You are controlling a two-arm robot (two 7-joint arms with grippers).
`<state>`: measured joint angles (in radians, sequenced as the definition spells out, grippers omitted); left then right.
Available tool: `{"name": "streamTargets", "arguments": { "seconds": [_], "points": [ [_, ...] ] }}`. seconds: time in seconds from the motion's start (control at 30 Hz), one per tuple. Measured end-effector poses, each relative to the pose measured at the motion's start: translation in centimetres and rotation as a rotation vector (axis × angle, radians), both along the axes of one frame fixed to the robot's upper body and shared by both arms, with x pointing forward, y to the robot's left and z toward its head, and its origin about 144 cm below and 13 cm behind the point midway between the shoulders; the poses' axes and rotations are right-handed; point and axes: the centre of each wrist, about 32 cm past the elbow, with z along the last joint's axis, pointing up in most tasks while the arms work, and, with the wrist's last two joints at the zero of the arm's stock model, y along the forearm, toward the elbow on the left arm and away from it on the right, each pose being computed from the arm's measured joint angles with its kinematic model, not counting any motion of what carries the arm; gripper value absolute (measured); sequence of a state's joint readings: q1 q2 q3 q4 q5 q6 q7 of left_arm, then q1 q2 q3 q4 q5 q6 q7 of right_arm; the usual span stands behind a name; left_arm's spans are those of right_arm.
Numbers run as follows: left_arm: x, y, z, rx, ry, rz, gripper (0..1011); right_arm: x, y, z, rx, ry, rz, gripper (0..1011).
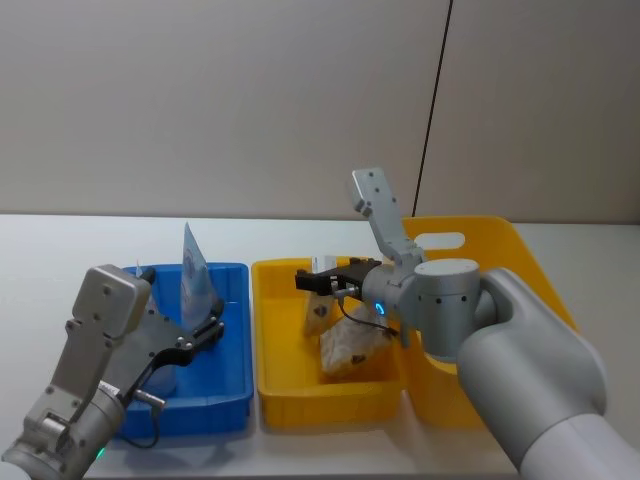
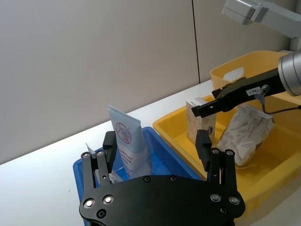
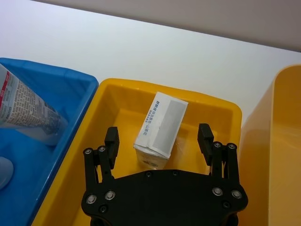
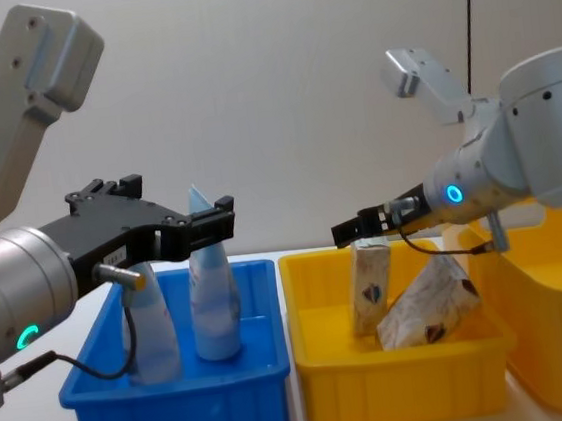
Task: Bimanual collaborative sorting of washing and personal care products
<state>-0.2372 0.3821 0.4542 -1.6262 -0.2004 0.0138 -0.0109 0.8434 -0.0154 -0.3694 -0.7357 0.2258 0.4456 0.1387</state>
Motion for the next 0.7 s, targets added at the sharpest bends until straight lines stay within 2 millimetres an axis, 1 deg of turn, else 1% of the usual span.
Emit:
{"name": "streamTargets", "arguments": {
  "seconds": [0.7],
  "points": [
    [0.0,0.0,0.0,0.0,0.0,0.0,1001,1.4,1.6,-1.0,-0.045,0.016,-0.036,1003]
  ]
}}
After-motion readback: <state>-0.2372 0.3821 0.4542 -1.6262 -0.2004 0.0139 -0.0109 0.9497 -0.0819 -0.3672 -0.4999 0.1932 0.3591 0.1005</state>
